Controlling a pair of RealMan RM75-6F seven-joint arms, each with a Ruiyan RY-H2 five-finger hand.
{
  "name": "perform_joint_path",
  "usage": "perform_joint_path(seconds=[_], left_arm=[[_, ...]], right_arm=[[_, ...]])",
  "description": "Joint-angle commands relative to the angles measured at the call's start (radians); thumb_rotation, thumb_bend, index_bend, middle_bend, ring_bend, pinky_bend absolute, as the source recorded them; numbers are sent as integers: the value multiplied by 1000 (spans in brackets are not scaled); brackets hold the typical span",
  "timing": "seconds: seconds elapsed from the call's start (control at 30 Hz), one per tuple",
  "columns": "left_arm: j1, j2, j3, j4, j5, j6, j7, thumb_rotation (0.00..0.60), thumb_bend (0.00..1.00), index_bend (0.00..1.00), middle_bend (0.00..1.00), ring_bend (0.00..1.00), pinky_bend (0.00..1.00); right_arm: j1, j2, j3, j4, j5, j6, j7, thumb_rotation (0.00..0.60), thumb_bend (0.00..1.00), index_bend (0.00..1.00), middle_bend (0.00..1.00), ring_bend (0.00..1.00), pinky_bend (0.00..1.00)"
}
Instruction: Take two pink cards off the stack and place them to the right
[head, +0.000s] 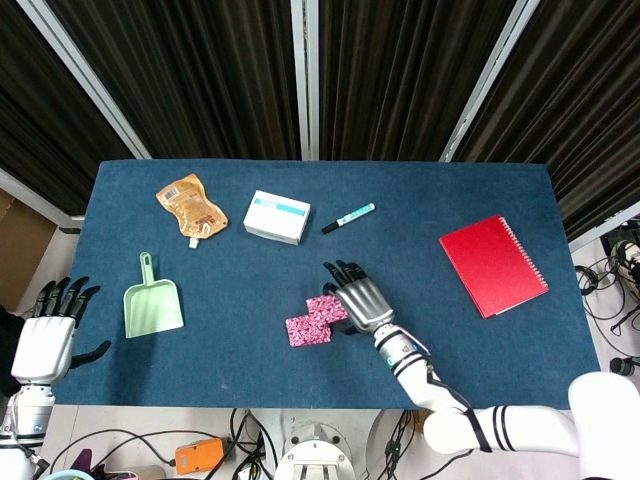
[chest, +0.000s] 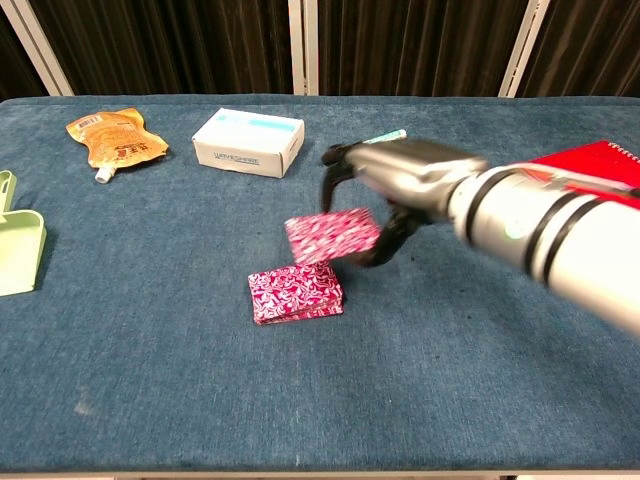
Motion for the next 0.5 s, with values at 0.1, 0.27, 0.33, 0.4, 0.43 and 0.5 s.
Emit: perform_joint_path(seconds=[0.1, 0.27, 0.33, 0.4, 0.43, 0.5], left_arm=[[-1, -5, 2, 1, 0, -3, 1, 600, 80, 167, 86, 0, 0], [-3, -10, 2, -5, 1, -6, 8, 600, 81, 167, 86, 0, 0], [-4, -10, 3, -7, 1, -6, 13, 600, 81, 167, 86, 0, 0], [-4, -9, 3, -11, 1, -6, 17, 600, 80, 167, 86, 0, 0], [-4, -8, 3, -12, 1, -6, 19, 600, 80, 167, 86, 0, 0], [-3, -5, 3, -16, 0, -4, 22, 600, 81, 167, 86, 0, 0]], right_arm=[[-31, 82, 21, 66, 50, -13, 75, 600, 457, 546, 114, 0, 127], [-24, 88, 28, 158, 88, -65, 116, 600, 457, 525, 114, 0, 109], [-17, 77, 28, 195, 98, -87, 129, 600, 457, 518, 114, 0, 101], [-10, 64, 26, 228, 104, -107, 138, 600, 457, 507, 114, 0, 92], [-7, 59, 24, 240, 106, -113, 141, 600, 457, 498, 114, 0, 88], [-2, 50, 20, 260, 106, -125, 145, 600, 457, 472, 113, 0, 80]])
